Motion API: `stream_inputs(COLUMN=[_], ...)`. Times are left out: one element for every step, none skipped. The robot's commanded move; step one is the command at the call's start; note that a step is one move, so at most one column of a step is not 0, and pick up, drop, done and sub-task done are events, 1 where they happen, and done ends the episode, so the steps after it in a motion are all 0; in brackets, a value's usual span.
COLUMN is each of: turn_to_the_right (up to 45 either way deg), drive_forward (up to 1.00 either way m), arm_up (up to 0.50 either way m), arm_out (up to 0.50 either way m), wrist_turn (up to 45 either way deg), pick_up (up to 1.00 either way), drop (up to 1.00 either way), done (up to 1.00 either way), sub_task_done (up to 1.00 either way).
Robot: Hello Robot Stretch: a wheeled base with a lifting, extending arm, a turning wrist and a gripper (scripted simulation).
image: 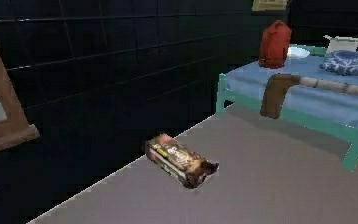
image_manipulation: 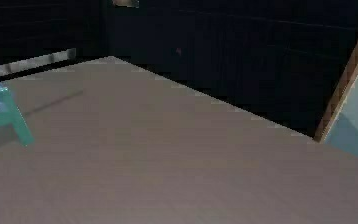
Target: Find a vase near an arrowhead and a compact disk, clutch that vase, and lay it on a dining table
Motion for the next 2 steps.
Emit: stream_inputs(turn_to_the_right=[-45.0, -45.0], drive_forward=[0.0, 0.0], arm_up=[0.0, 0.0], arm_out=[0.0, 0.0], wrist_turn=[0.0, 0.0], pick_up=[0.0, 0.0], drop=[0.0, 0.0], done=[0.0, 0.0], sub_task_done=[0.0, 0.0])
